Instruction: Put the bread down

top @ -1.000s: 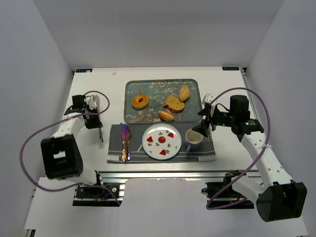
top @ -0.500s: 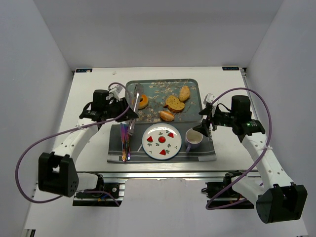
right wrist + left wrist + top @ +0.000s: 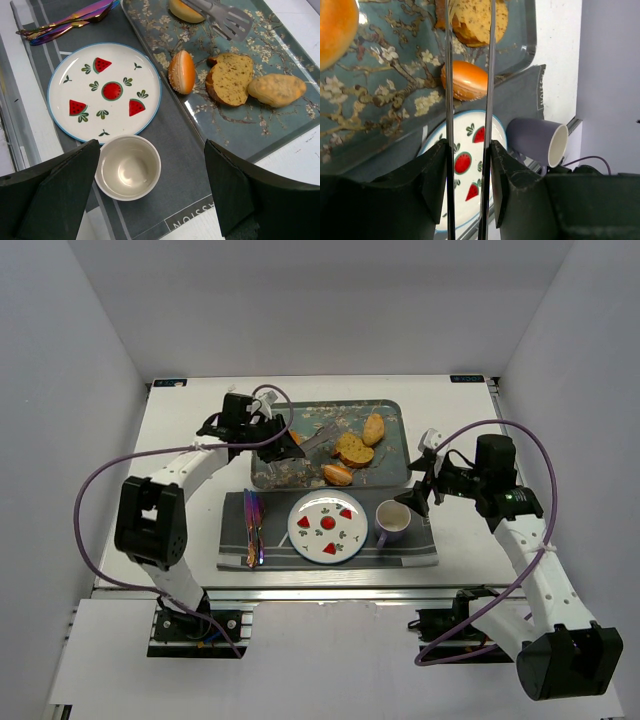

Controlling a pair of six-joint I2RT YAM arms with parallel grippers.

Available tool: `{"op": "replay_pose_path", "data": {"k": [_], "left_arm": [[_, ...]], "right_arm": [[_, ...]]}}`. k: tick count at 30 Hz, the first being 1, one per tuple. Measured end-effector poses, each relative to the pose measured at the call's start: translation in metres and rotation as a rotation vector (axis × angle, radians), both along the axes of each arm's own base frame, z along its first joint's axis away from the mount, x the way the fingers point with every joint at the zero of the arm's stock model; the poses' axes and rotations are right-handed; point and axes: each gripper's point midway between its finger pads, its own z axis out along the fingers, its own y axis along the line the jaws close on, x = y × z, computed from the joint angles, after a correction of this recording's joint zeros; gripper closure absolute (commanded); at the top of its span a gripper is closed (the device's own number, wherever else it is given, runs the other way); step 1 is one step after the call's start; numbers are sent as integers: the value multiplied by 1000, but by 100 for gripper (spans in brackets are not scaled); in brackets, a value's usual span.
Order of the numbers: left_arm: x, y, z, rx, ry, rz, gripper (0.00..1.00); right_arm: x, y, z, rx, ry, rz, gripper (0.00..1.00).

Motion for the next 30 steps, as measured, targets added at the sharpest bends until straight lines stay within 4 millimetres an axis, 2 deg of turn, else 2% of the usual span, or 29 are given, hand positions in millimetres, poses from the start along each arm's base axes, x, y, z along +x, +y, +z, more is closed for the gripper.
{"op": "replay_pose_path", "data": {"k": [10, 19, 30], "left_arm": [[23, -11, -21, 71, 12, -68, 52], [17, -16, -43, 144, 44, -140, 51], [13, -10, -42, 206, 28, -191, 54]], "right_arm": [[2, -4, 0, 1, 0, -16, 11], [5, -7, -1, 2, 5, -27, 11], [5, -8, -2, 7, 18, -29, 11]]}}
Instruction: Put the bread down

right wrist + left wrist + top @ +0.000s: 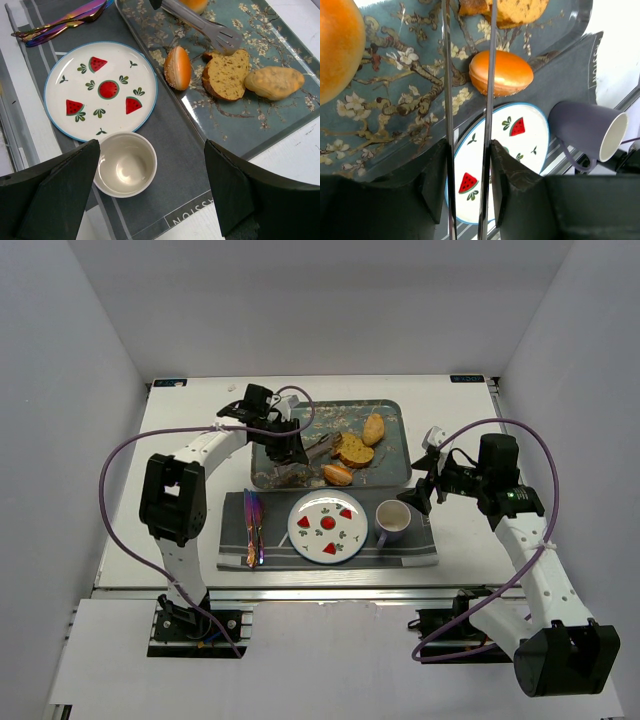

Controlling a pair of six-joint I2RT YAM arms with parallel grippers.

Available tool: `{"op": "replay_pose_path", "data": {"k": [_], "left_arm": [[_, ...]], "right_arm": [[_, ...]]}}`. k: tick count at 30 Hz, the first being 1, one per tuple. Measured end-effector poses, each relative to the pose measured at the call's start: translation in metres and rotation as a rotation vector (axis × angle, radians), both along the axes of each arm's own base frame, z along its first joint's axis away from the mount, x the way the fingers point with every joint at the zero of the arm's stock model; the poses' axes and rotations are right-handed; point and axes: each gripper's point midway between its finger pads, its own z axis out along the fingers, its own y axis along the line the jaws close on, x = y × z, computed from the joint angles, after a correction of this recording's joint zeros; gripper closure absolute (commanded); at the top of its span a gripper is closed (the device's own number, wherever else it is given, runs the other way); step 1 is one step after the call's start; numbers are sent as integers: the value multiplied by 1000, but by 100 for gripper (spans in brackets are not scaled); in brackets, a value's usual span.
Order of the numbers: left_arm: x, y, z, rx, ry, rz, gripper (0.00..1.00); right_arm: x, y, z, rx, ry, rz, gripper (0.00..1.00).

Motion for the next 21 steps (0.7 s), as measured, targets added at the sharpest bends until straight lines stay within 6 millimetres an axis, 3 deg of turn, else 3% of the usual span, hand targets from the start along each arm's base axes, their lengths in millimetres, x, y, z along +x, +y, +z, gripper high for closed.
{"op": "replay_pose_path", "data": {"k": [10, 15, 21], "left_arm": [[-6, -4, -13, 25, 41, -52, 71], [-7, -7, -14, 27, 58, -67, 97], [-2, -9, -5, 9, 48, -40, 100]], "right_arm": [[-1, 0, 1, 13, 13, -3, 11], [-1, -2, 1, 19, 16, -7, 11], [-2, -2, 6, 24, 1, -6, 11]]}}
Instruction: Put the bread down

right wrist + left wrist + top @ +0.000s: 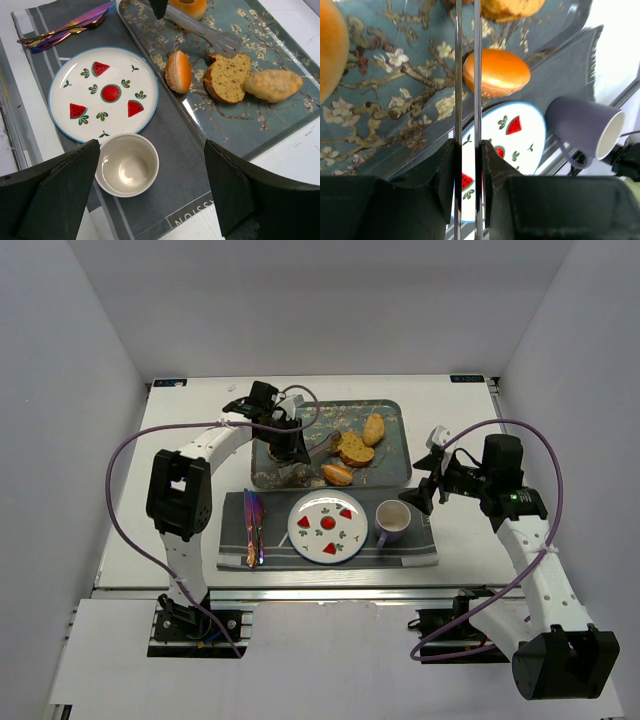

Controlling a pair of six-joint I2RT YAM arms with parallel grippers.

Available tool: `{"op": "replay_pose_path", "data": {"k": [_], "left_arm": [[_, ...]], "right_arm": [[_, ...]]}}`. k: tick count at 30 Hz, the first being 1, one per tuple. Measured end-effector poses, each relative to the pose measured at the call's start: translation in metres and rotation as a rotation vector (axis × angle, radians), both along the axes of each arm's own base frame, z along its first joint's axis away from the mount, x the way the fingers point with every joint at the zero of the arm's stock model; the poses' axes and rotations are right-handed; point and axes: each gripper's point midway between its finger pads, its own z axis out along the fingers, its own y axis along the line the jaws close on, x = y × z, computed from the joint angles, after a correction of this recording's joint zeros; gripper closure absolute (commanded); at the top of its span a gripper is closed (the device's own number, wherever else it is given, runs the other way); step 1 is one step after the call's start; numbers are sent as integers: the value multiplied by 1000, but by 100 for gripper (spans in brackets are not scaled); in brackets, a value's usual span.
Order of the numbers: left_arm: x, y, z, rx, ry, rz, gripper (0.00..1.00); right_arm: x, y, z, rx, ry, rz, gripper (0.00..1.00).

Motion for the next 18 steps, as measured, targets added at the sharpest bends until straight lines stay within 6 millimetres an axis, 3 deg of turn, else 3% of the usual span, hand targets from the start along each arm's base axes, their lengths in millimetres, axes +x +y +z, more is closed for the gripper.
{"op": "replay_pose_path", "data": {"k": [10, 18], "left_arm": [[14, 2, 49, -65, -101, 74, 100], [3, 13, 77, -97, -156, 104, 100]], "right_arm": [[-2, 0, 3, 7, -9, 5, 11], [-3, 1, 5, 11, -14, 10, 11]]}}
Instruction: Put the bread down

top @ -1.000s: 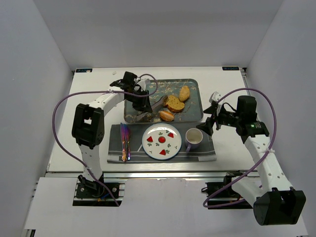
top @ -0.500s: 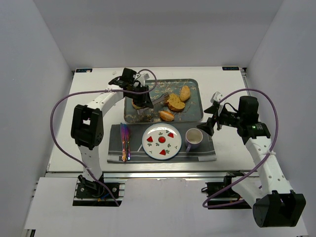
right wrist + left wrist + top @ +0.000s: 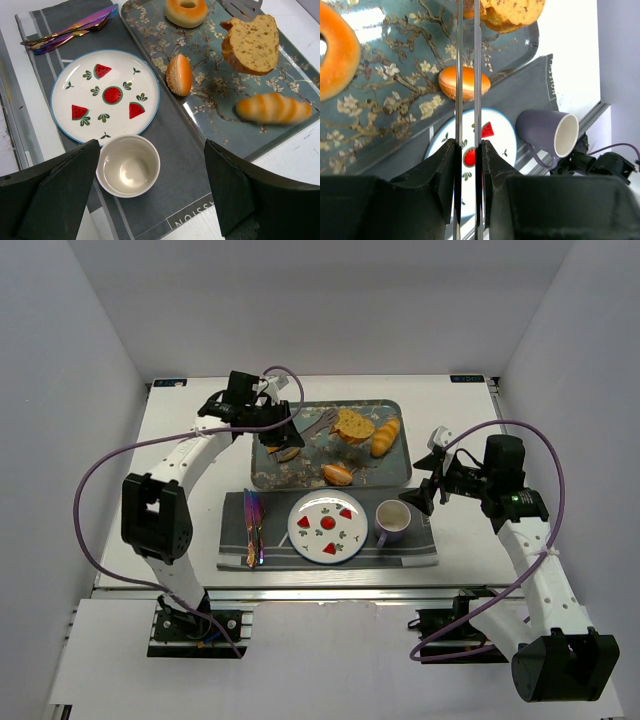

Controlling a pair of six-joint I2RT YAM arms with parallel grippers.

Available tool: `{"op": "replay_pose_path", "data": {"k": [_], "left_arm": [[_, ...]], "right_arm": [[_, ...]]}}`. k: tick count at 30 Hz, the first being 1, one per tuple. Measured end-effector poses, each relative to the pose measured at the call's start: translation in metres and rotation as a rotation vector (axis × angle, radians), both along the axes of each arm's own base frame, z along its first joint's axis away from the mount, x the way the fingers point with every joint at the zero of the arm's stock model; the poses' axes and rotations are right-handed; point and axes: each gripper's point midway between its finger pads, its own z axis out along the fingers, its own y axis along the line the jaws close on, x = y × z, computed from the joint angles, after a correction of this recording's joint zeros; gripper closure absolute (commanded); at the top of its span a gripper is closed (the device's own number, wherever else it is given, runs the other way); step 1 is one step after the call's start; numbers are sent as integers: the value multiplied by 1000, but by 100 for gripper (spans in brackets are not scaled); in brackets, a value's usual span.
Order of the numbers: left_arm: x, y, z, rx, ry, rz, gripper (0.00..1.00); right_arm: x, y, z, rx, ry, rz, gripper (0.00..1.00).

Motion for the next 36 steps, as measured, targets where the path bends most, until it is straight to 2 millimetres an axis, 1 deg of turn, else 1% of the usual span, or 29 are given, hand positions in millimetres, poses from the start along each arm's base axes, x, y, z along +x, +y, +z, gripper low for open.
{"op": "replay_pose_path", "data": {"k": [5, 8, 11, 16, 18, 20, 23, 26, 28, 31, 32, 33, 35, 36], "left_arm": [[-11, 6, 13, -13, -19, 12, 100], [-29, 12, 21, -26, -36, 19, 100], [-59, 20, 24, -47, -44, 20, 100], [-129, 38, 23, -79, -34, 31, 100], [-152, 43, 22, -99, -33, 38, 100], [-175, 48, 18, -115, -16, 48, 100], [-204, 54, 2, -123, 33, 63, 100], [-223, 57, -17, -106, 113, 79, 100], [-229, 58, -29, -82, 159, 92, 100], [-232, 61, -43, -48, 208, 116, 87], [-232, 61, -46, -40, 216, 122, 81], [-231, 62, -49, -31, 224, 132, 67], [-230, 64, -53, -18, 232, 149, 59], [-229, 65, -54, -14, 232, 156, 51]], "right_arm": [[0, 0, 0, 0, 0, 0, 11], [0, 0, 0, -1, -2, 1, 11], [-1, 0, 1, -1, -7, 6, 11], [-2, 0, 3, -2, -22, 10, 11], [-1, 0, 3, -6, -26, 9, 11], [-1, 0, 3, -8, -28, 7, 11], [-1, 0, 3, -8, -29, 7, 11], [0, 0, 2, -8, -25, 7, 11], [0, 0, 1, -8, -20, 7, 11], [1, 0, 0, -7, -16, 7, 11], [1, 0, 0, -7, -16, 7, 11], [1, 0, 0, -7, -16, 7, 11], [1, 0, 0, -7, -15, 7, 11], [1, 0, 0, -7, -15, 7, 10]]}}
